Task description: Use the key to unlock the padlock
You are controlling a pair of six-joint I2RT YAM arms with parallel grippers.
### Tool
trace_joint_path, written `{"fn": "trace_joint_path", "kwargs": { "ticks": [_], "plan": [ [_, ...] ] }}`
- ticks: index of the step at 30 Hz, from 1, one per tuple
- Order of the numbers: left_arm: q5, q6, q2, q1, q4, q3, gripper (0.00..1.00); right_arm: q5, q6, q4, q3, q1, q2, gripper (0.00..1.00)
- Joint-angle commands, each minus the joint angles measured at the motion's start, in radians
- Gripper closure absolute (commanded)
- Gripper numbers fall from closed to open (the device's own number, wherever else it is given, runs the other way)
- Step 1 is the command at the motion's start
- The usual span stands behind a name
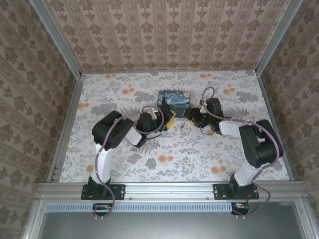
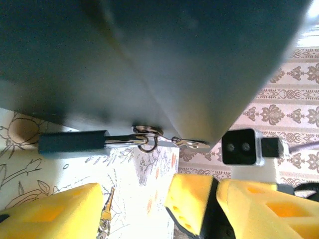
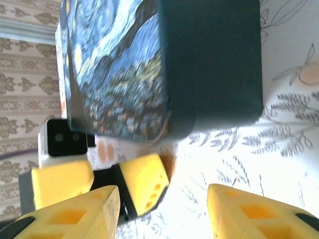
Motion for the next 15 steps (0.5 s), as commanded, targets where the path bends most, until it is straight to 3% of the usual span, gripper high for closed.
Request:
{"fn": "trace_joint_path", "kwargs": {
  "ticks": [1,9,15],
  "plan": [
    [0.018,0.028,-0.043,0.008,0.035,-0.016,0.28,0.071,-0.104,-0.19,-0.011,0.024,-0.077,0.47],
    [0.015,0.043,-0.115,0.049,0.034,-0.074,0.23,0.256,-0.222,-0.434,0.076,0.136,-0.074,0.43],
    [0.019,0.039,-0.141,0.1,0.032,-0.089,0.21,0.384,-0.252,-0.519,0.136,0.204,-0.038,0.41]
  ]
}}
